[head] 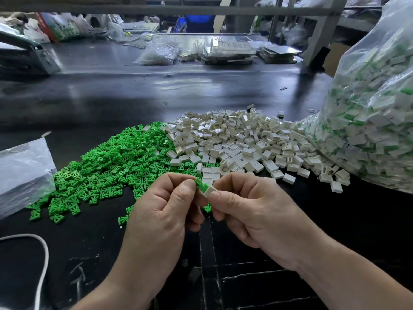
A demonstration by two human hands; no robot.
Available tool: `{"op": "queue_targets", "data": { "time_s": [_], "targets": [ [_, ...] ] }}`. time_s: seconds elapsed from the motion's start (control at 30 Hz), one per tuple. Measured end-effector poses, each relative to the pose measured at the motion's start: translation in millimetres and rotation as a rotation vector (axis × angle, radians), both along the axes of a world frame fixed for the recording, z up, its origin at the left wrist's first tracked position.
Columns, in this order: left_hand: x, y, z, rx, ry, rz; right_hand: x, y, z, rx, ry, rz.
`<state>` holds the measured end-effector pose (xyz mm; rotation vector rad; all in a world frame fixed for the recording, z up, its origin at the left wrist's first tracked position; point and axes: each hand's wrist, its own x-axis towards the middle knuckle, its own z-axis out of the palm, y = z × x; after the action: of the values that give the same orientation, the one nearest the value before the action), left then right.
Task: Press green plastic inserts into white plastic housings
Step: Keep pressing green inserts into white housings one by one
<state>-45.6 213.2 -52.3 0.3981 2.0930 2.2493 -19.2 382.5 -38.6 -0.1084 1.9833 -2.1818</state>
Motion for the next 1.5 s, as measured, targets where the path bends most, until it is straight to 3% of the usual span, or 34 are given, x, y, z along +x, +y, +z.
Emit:
{"op": "queue_targets", "data": {
  "time_s": [0.2, 0.63, 0.87, 0.97, 1.1, 1.27, 1.33, 1.43, 1.5],
  "targets": [
    [2.0, 0.3, 1.6, -0.045, 0.055, 0.041, 0.9, -0.3, -4.9, 0.085, 0.114, -0.024],
    [10.3, 6.8, 10.5, -0.223, 0.118, 0.037, 3.9, -3.6, -3.8, 0.175, 0.119, -0.045],
    [9.4, 6.4, 12.7, -0.284, 0.103, -0.036, 6.1, -0.8, 0.2, 0.346, 0.151, -0.024],
    [10.8, 8.2, 11.3, -0.24, 0.079, -0.048, 6.0, -0.5, 0.5, 0.302, 0.116, -0.029],
    [7.7, 8.6, 7.5, -0.143, 0.024, -0.069, 1.5, 1.3, 2.6, 0.053, -0.006, -0.054],
    [1.4, -1.5, 3.9, -0.197, 0.081, -0.082, 0.6, 3.6, 7.9, -0.059, -0.084, 0.002],
    [-3.2, -5.1, 2.3, -0.085, 0.017, -0.065, 3.6, -1.2, 10.4, -0.054, -0.096, 0.052],
    [0.5, 0.3, 6.4, 0.259, -0.237, -0.194, 10.9, -15.6, 8.3, -0.027, -0.117, 0.134],
    [8.2, 8.2, 7.2, 0.34, -0.339, -0.251, 16.2, -27.8, 5.4, 0.007, -0.127, 0.166]
  ]
}}
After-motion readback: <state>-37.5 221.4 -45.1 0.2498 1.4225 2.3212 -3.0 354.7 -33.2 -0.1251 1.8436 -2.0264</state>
